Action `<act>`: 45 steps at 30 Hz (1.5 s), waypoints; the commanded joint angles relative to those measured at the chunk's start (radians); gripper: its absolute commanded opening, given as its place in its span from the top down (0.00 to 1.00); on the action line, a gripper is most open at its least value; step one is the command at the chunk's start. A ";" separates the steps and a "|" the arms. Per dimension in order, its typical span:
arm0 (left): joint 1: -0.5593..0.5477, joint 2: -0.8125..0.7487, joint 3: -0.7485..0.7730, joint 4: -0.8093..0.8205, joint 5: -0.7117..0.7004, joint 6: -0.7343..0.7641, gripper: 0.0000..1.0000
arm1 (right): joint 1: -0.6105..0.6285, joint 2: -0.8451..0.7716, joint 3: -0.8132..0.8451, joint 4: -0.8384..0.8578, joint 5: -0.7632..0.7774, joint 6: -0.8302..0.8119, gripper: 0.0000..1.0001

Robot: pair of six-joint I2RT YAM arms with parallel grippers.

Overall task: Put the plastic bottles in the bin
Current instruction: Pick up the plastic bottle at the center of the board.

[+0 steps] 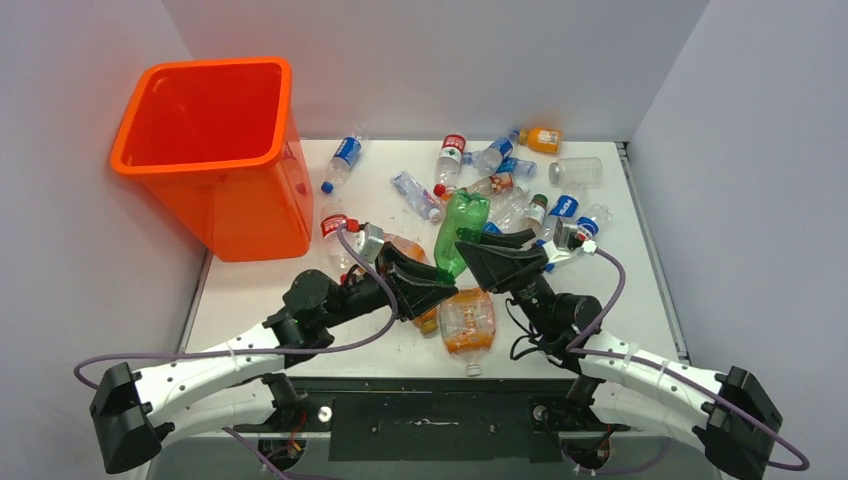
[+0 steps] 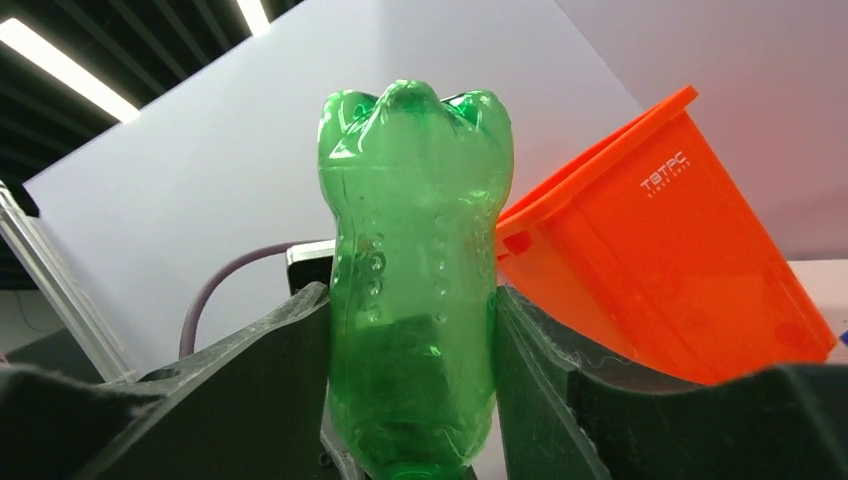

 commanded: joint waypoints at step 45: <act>-0.443 -0.164 0.229 -1.021 -0.853 2.114 1.00 | 0.011 -0.041 0.617 -1.784 -0.476 -0.514 0.10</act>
